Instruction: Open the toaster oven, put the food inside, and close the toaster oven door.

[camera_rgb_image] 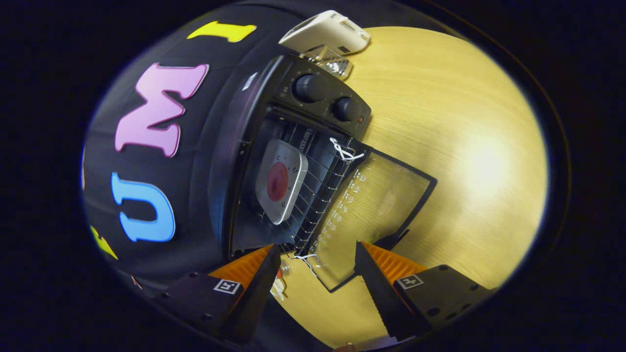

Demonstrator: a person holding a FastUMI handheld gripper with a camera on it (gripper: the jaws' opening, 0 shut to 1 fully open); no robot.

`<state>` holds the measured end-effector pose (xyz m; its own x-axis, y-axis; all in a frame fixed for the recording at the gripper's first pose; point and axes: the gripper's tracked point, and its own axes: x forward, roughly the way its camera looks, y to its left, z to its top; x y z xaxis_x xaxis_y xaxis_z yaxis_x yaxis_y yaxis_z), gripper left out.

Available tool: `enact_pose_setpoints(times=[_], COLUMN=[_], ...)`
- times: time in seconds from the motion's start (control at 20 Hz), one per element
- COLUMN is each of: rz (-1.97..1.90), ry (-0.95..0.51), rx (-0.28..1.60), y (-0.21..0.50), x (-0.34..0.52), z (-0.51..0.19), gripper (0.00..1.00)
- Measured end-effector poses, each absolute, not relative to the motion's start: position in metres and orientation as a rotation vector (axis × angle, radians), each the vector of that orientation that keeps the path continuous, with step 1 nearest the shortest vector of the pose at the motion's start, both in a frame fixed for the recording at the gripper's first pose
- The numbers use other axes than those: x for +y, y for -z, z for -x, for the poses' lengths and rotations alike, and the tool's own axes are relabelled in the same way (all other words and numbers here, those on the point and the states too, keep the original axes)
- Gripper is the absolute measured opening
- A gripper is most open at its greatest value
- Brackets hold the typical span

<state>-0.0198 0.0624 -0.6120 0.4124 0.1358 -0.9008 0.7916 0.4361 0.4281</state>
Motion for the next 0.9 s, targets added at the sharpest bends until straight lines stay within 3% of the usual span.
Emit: enact_pose_setpoints(times=[0.35, 0.6, 0.9], rz=[-0.408, -0.024, -0.067], ry=[0.239, 0.083, 0.087], rx=[1.137, 1.181, 1.271], y=[0.596, 0.632, 0.681], x=[0.049, 0.049, 0.07], z=[0.077, 0.105, 0.114], gripper=[0.99, 0.99, 0.99])
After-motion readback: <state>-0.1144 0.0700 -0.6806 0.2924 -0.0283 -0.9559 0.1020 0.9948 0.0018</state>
